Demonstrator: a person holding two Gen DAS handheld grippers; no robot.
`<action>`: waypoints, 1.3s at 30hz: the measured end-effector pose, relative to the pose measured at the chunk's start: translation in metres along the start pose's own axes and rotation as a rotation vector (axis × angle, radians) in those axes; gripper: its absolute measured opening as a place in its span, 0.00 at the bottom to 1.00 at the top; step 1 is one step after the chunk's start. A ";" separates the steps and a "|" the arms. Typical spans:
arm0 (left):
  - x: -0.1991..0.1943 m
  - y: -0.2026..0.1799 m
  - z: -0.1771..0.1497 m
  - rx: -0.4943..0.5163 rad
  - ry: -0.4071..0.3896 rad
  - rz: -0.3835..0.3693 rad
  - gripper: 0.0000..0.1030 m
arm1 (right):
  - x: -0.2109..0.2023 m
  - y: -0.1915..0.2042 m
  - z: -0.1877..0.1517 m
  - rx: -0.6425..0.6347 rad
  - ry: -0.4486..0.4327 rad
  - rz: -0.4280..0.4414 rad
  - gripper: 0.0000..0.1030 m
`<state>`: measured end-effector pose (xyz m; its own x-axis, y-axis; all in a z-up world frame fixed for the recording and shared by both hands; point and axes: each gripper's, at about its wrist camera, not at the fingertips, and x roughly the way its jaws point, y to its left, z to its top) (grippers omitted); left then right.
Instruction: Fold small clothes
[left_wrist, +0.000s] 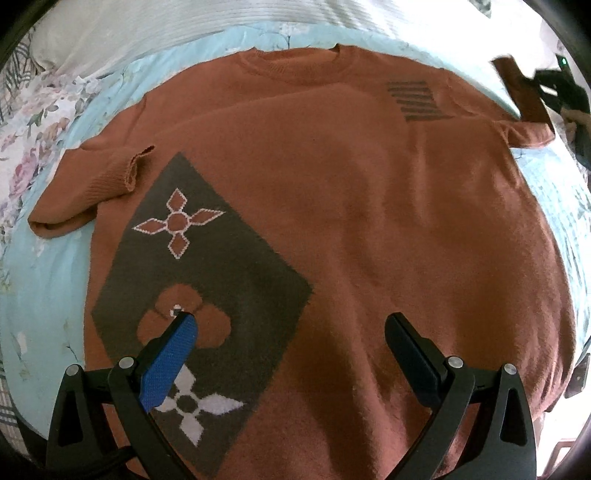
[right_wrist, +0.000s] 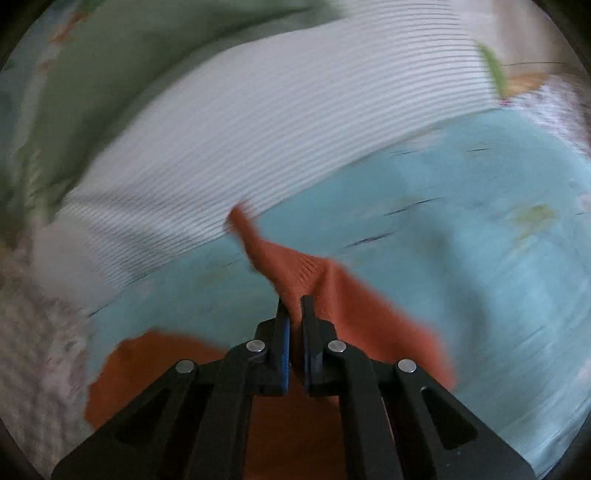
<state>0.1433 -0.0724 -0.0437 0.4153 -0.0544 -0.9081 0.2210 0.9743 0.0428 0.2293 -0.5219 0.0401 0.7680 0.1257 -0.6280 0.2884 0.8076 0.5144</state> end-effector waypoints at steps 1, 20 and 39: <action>-0.001 0.002 0.000 -0.001 -0.005 -0.006 0.99 | 0.003 0.016 -0.006 -0.008 0.010 0.040 0.06; -0.031 0.074 -0.038 -0.195 -0.099 -0.079 0.99 | 0.145 0.286 -0.215 -0.073 0.368 0.507 0.06; 0.005 0.157 0.116 -0.297 -0.186 -0.253 0.99 | 0.061 0.226 -0.243 -0.021 0.289 0.464 0.47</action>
<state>0.2824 0.0550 0.0069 0.5386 -0.3118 -0.7827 0.0844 0.9443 -0.3181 0.2024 -0.1912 -0.0238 0.6224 0.6226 -0.4743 -0.0574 0.6407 0.7657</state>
